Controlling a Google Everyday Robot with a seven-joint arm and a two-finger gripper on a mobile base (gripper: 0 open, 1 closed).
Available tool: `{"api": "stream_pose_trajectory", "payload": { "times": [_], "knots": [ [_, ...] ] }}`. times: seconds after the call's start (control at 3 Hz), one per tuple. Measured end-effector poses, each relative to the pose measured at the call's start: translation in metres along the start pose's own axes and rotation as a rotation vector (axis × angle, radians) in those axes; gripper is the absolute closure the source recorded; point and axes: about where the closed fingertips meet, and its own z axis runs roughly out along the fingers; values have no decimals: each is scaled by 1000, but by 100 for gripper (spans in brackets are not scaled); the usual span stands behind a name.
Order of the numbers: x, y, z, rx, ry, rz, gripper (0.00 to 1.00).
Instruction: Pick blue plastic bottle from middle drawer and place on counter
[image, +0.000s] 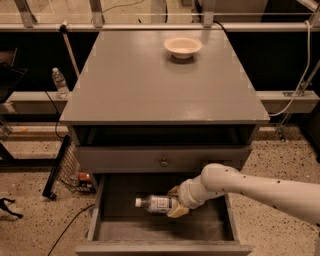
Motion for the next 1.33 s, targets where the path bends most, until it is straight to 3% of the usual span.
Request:
{"api": "stream_pose_trajectory", "payload": {
  "times": [0.33, 0.67, 1.0, 1.33],
  "knots": [
    [-13, -7, -15, 13, -48, -51, 100],
    [-15, -6, -16, 12, -48, -63, 100],
    [-24, 2, -30, 10, -12, -76, 100],
    [-32, 14, -57, 49, 51, -79, 100]
  ]
}}
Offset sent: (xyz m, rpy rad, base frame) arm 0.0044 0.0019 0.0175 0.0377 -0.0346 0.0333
